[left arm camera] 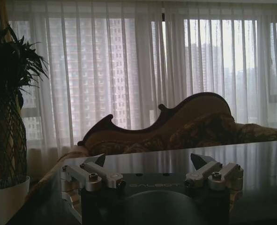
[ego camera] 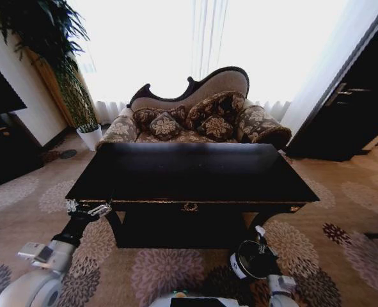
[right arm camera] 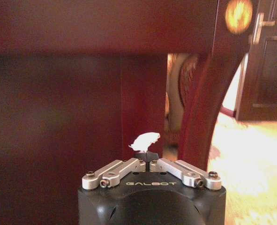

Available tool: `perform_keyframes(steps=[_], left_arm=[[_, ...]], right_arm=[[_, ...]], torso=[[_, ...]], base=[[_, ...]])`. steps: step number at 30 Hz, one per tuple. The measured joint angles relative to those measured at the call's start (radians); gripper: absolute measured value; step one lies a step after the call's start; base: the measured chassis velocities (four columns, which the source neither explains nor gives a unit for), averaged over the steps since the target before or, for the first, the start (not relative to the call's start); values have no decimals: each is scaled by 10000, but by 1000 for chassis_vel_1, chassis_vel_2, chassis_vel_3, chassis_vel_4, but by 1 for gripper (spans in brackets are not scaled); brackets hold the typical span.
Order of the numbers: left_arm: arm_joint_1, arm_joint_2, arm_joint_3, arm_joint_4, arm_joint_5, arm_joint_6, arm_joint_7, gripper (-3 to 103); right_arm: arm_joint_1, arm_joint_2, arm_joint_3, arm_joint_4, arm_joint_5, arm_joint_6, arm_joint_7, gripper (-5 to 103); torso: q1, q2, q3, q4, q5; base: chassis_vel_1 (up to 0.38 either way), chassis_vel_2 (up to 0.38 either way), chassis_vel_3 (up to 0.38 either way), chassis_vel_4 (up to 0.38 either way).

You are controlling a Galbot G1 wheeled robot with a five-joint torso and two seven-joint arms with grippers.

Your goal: Move to the front of the table and place the trash on the table into the trash bin.

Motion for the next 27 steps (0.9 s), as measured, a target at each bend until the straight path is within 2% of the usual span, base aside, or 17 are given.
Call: perform_keyframes(steps=[3,14,19,25,26,27], left_arm=[[0,-1,0,0,0,0,0,100],[0,-1,0,0,0,0,0,100],[1,-1,1,0,0,0,0,100],[0,0,0,0,0,0,0,100],[0,-1,1,0,0,0,0,100],[0,-1,1,0,0,0,0,100]], right_arm=[[396,-61,-114,-901,-232,82,20,0],[1687,-467,-342,-4102,-692,165,226,0],[2211,-599,-398,-4997,-716,74,244,0],[2472,-534,-395,-5273,-576,-249,327,0],[2485,-530,-395,-5310,-562,-290,317,5],[2485,-530,-395,-5310,-562,-290,317,5]], torso=[[0,0,0,6,-3],[-1,0,0,3,-2],[0,0,0,1,-3],[1,0,0,2,0],[0,0,0,1,0],[0,0,0,1,0]], base=[[0,0,0,0],[0,0,0,0],[0,0,0,0],[0,0,0,0],[0,0,0,0],[0,0,0,0]])
